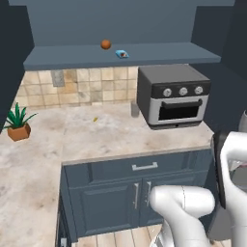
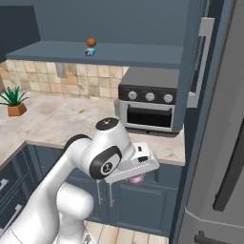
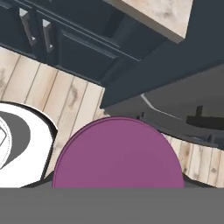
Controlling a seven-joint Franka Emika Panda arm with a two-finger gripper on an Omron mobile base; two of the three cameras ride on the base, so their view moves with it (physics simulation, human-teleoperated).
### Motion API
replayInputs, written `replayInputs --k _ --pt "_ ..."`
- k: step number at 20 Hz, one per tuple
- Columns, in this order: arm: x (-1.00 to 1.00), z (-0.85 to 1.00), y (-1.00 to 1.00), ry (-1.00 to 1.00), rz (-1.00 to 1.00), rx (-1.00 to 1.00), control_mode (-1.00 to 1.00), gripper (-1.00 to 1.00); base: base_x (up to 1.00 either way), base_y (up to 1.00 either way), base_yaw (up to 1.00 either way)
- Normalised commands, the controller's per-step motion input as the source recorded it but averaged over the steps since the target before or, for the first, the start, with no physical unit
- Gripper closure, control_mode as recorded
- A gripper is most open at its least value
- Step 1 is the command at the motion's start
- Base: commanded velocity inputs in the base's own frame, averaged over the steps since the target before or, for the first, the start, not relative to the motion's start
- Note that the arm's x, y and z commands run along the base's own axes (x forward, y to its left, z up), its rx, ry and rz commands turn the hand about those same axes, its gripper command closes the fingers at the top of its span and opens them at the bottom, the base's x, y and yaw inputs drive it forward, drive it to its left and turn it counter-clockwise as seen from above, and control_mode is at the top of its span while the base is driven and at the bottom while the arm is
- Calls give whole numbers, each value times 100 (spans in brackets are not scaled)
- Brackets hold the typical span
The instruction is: Pick the bar and jam from the counter and place them in the cabinets closest to them.
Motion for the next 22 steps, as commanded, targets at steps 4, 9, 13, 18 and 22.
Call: replayInputs --k 4,9,13,18,22 --pt "0 0 0 0 0 0 100 100 -41 -22 0" --pt "0 0 0 0 0 0 100 100 0 0 0" --pt "0 0 0 0 0 0 100 100 0 -3 0" --pt "0 0 0 0 0 0 100 100 0 -9 0" --pt "0 0 0 0 0 0 100 100 -1 -3 0"
